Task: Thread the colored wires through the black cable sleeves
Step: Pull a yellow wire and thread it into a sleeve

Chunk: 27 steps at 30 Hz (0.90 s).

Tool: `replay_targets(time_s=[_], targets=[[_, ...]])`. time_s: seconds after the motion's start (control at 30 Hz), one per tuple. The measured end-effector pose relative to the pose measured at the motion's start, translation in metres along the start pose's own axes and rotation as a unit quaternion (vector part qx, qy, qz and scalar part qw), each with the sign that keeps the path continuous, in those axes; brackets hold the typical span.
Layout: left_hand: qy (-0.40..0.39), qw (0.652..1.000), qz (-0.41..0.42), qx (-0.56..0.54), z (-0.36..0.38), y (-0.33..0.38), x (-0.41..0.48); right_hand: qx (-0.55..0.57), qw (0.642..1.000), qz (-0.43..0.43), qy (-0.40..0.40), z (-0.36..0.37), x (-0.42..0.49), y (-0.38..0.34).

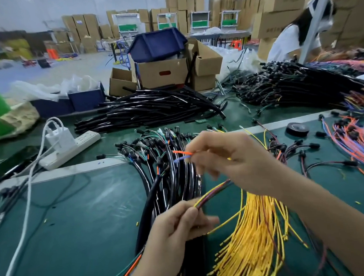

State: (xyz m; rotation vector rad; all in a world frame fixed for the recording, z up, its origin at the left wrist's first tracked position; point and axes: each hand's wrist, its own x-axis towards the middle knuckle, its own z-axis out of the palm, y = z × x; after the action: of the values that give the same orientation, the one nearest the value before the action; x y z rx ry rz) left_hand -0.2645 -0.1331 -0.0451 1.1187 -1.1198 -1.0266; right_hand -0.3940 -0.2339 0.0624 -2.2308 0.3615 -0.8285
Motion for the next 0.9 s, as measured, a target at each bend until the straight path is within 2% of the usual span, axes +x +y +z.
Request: replay_targets(time_s=[0.1,0.2,0.37,0.5,0.7,0.9], targets=[[0.005,0.996,-0.052,-0.075,-0.001,0.002,-0.001,-0.184,0.978,-0.084,-0.049,-0.001,-0.011,0.003],[-0.007,0.99,-0.08,-0.112,-0.004,0.008,0.001,-0.275,0.951,-0.099,-0.098,0.012,-0.03,0.019],[-0.032,0.982,-0.118,-0.144,-0.009,0.01,0.004,-0.267,0.956,-0.113,-0.047,0.014,-0.039,0.037],[-0.04,0.974,-0.147,-0.165,-0.012,0.012,0.003,-0.26,0.957,-0.105,-0.068,0.017,-0.039,0.041],[-0.065,0.962,-0.169,-0.206,-0.015,0.014,0.005,-0.333,0.929,-0.144,-0.075,0.014,-0.037,0.037],[-0.071,0.969,-0.157,-0.177,-0.015,0.011,0.004,-0.344,0.926,-0.136,-0.074,0.014,-0.039,0.038]])
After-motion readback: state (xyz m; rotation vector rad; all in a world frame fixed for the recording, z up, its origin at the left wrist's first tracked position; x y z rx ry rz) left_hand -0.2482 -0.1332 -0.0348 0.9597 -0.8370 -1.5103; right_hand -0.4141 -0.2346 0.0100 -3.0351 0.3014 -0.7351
